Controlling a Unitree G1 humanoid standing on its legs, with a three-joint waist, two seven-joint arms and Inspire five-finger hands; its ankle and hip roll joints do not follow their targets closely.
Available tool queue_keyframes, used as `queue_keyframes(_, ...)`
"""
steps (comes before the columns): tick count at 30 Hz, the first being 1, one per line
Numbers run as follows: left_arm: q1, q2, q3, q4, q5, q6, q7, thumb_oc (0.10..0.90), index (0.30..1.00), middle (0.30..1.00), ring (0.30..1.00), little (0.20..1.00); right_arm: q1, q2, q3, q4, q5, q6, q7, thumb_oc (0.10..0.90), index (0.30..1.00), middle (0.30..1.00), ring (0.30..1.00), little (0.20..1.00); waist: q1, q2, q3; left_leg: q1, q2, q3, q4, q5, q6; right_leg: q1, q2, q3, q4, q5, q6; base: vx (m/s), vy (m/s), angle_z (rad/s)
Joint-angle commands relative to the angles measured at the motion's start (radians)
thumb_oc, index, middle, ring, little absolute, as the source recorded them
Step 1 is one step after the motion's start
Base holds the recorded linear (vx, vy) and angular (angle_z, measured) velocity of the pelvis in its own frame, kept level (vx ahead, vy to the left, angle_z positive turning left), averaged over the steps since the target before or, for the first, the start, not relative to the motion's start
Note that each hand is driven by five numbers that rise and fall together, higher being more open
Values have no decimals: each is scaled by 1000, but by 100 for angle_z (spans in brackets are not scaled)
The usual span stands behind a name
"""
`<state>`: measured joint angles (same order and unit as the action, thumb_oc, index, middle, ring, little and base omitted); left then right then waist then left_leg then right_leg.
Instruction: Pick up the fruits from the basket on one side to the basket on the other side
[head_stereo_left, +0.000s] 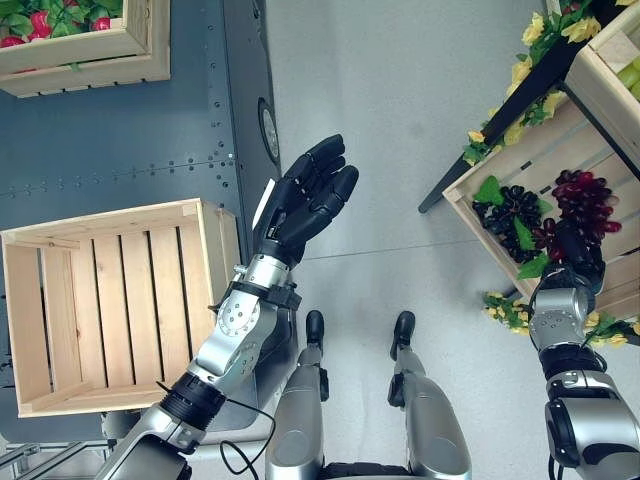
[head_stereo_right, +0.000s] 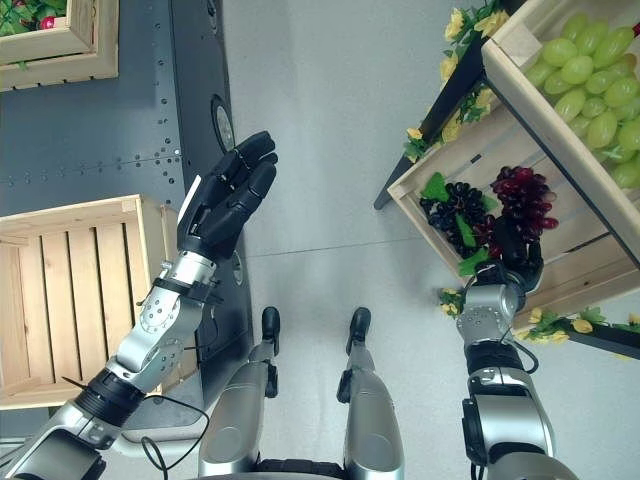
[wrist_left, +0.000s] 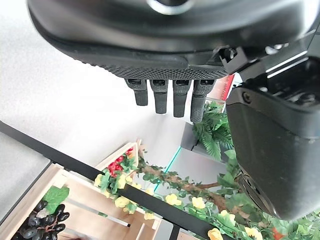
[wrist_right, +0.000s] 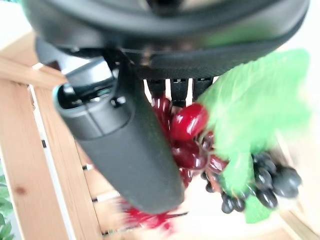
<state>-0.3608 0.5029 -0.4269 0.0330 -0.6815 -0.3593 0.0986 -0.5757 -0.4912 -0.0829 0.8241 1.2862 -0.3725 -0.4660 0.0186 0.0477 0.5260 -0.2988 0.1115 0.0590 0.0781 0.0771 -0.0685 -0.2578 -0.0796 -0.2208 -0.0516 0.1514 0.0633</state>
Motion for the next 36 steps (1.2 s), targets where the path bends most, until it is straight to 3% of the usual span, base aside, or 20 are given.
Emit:
queue_keyframes(1, -63, 14, 24, -97, 4, -133, -43, 800, 900, 900, 900, 900, -53, -168, -48, -36, -156, -157, -103, 800, 900, 900, 900, 900, 0, -9, -31, -42, -32, 7, 66, -37, 15, -27, -11, 7, 202, -124, -11, 0, 0, 0)
queue_keyframes(6, -58, 23, 23, -108, -6, -124, -51, 800, 900, 900, 900, 900, -63, -197, -49, -52, -243, -156, -196, 800, 900, 900, 900, 900, 3, -12, -44, -10, -36, 16, 23, -32, 18, -4, -11, 6, 169, -114, -4, -6, 3, 0)
queue_keyframes(12, -45, 20, 33, -110, -20, -117, -76, 800, 900, 900, 900, 900, -40, -207, -66, -55, -262, -157, -208, 800, 900, 900, 900, 900, 2, -16, -59, 22, -38, 19, -9, -31, 20, 21, -14, 10, 143, -107, 1, 0, 0, 0)
queue_keyframes(16, -30, 19, 39, -116, -45, -110, -91, 800, 900, 900, 900, 900, -12, -217, -68, -74, -341, -140, -243, 800, 900, 900, 900, 900, 4, -26, -90, 71, -39, 21, -60, -27, 23, 60, -17, 12, 108, -100, 10, 8, 33, 1)
queue_keyframes(19, -6, 12, 50, -122, -64, -105, -116, 800, 900, 900, 900, 900, 14, -212, -76, -114, -365, -127, -201, 800, 900, 900, 900, 900, 3, -32, -114, 101, -40, 22, -80, -28, 25, 85, -19, 15, 92, -98, 13, 52, 64, 2)
queue_keyframes(24, 49, -17, 80, -130, -87, -71, -146, 800, 900, 900, 900, 900, 105, -144, -66, -280, -365, -77, -10, 800, 900, 900, 900, 900, -4, -48, -176, 165, -39, 26, -139, -21, 29, 139, -23, 30, 41, -84, 23, 86, 73, -8)
queue_keyframes(29, 147, -69, 130, -121, -73, -47, -223, 800, 900, 900, 900, 900, 302, 1, -22, -544, -347, -40, 290, 800, 900, 900, 900, 900, -19, -70, -258, 204, -30, 21, -165, -21, 32, 186, -24, 43, -5, -67, 31, 95, 55, -7)
queue_keyframes(33, 189, -98, 134, -93, -47, -20, -244, 800, 900, 900, 900, 900, 394, 95, 32, -634, -246, -3, 508, 800, 900, 900, 900, 900, -30, -80, -310, 226, -25, 29, -165, -26, 30, 209, -29, 42, -22, -63, 37, 63, 60, 0)
queue_keyframes(36, 219, -117, 131, -62, -58, 25, -266, 800, 900, 900, 900, 900, 448, 156, 81, -661, -249, 30, 610, 800, 900, 900, 900, 900, -36, -81, -340, 246, -23, 41, -165, -33, 32, 223, -35, 40, -22, -69, 41, 65, 74, 1)
